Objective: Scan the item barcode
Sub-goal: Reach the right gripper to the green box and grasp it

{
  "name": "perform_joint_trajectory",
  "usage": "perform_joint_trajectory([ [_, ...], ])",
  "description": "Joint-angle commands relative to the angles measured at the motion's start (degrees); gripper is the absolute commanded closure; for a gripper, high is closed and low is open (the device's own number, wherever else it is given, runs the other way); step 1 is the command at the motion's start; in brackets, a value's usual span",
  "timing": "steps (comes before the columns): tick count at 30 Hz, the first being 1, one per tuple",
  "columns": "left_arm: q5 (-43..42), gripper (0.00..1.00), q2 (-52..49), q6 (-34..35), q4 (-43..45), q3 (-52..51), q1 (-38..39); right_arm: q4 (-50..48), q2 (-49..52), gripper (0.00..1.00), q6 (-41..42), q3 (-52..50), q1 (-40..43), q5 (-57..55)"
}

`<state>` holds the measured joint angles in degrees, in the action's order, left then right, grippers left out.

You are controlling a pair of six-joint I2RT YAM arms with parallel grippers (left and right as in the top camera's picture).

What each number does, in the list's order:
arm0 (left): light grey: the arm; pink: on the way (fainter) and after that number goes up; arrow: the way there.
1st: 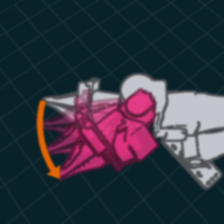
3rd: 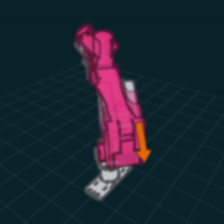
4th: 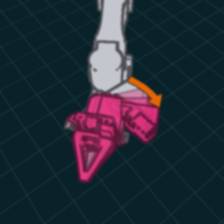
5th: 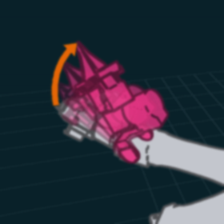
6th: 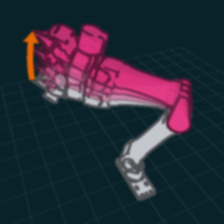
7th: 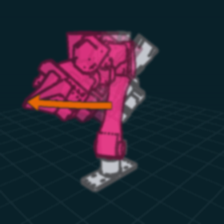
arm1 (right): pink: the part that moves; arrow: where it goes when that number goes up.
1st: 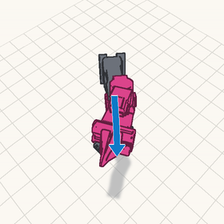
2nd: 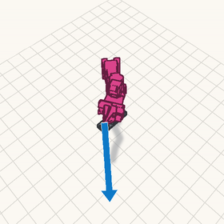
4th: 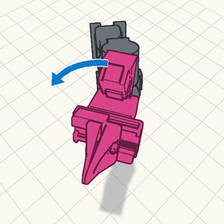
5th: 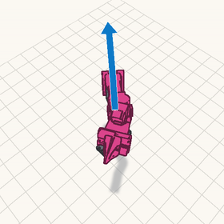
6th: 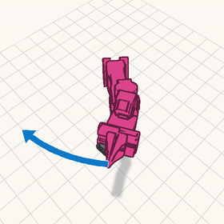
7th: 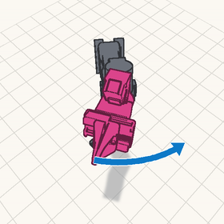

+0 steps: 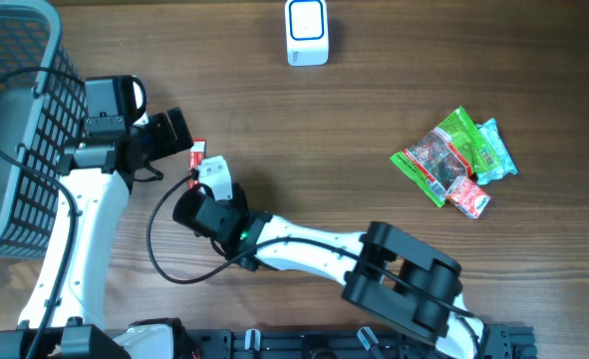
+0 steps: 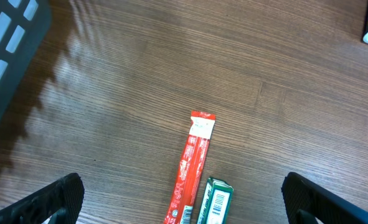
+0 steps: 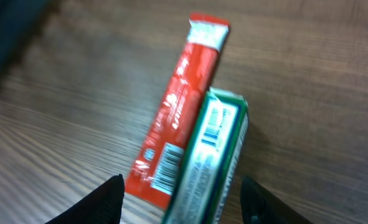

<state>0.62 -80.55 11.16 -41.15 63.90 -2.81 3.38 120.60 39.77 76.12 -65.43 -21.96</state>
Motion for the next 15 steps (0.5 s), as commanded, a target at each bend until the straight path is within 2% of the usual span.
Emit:
perform_joint_trajectory([
  [1,0.55,0.0,0.2,-0.92,0.13,-0.04,-0.26,0.31,2.21,0.46,-0.57,-0.24,0.52,-1.36],
  [5,0.55,0.0,0.2,-0.9,0.13,-0.04,-0.26,3.61,2.21,0.65,-0.66,-0.24,0.72,-1.44],
  [10,0.55,0.0,0.2,-0.92,0.11,-0.04,-0.26,10.67,-0.7,0.65,0.13,-0.24,2.93,-2.01],
  [15,0.55,0.0,0.2,-0.92,0.13,-0.04,-0.26,22.12,-8.72,0.64,0.17,-0.24,8.5,-1.97],
])
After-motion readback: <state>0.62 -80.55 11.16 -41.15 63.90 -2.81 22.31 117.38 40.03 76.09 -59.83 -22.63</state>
